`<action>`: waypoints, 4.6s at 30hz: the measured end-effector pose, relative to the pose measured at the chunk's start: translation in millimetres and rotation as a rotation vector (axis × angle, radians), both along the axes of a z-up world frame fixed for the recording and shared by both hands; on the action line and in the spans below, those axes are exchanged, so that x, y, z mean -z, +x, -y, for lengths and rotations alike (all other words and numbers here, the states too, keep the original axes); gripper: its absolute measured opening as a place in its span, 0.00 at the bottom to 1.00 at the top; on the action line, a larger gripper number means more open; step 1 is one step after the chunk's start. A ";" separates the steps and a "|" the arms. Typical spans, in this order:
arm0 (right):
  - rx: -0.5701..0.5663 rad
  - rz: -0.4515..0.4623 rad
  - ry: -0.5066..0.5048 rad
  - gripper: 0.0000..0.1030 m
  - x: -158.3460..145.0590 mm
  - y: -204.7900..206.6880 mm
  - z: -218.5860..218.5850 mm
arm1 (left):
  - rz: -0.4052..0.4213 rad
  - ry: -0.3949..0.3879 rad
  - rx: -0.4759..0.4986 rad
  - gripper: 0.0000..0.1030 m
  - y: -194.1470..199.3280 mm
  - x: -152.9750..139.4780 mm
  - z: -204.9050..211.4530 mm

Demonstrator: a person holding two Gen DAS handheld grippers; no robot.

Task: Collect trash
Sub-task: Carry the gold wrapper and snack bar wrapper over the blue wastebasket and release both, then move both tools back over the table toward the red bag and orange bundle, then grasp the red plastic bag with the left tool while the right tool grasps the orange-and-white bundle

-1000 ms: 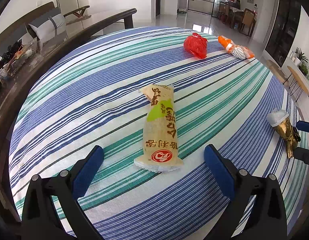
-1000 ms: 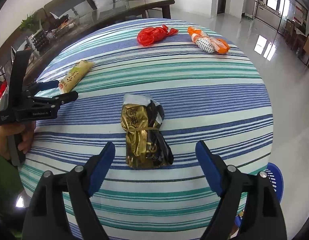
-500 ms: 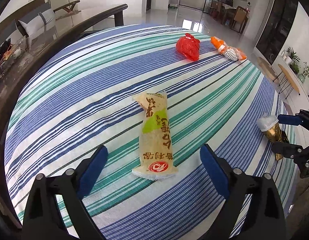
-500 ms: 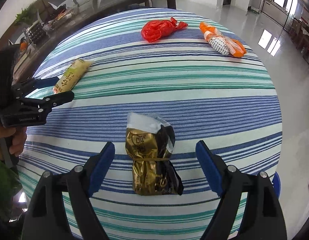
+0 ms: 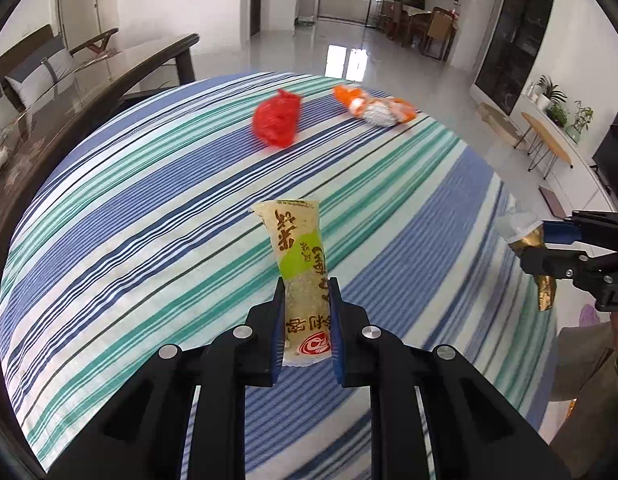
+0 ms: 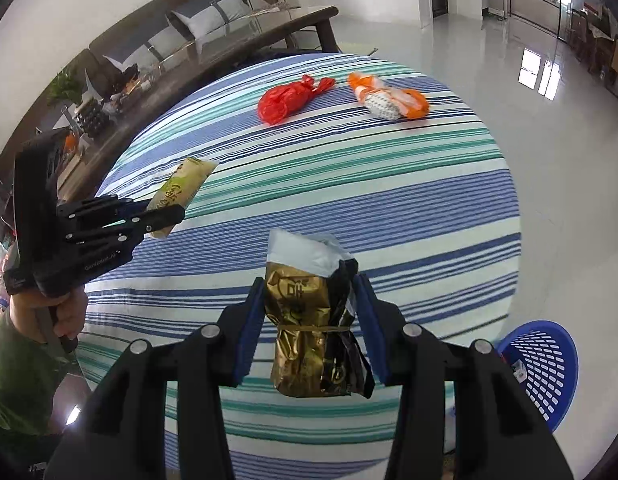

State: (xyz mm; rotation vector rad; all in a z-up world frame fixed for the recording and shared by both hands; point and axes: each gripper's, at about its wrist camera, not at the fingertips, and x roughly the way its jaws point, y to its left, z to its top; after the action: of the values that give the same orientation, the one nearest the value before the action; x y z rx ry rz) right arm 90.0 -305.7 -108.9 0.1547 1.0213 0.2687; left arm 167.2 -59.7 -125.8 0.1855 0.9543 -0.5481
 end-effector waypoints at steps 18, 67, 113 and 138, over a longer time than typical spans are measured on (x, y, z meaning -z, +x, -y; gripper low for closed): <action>0.507 -0.056 0.006 0.43 40.4 -87.7 247.4 | -0.098 -0.200 0.421 0.17 -99.0 -21.5 263.2; 0.042 0.169 -0.186 0.95 23.2 8.5 -24.9 | 0.121 0.096 0.013 0.95 -44.2 -10.6 0.5; -0.135 0.080 -0.294 0.95 52.4 245.7 12.0 | -0.012 0.031 -0.003 0.90 216.5 34.7 69.1; 0.025 0.104 -0.183 0.73 46.7 40.8 -110.6 | -0.038 -0.013 -0.164 0.46 -4.0 16.6 -66.2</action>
State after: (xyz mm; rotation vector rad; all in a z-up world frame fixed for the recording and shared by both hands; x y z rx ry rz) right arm 130.7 -195.0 -155.6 -0.0123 0.9344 0.1582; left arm 163.2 6.6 -142.4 0.0846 0.9930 -0.4083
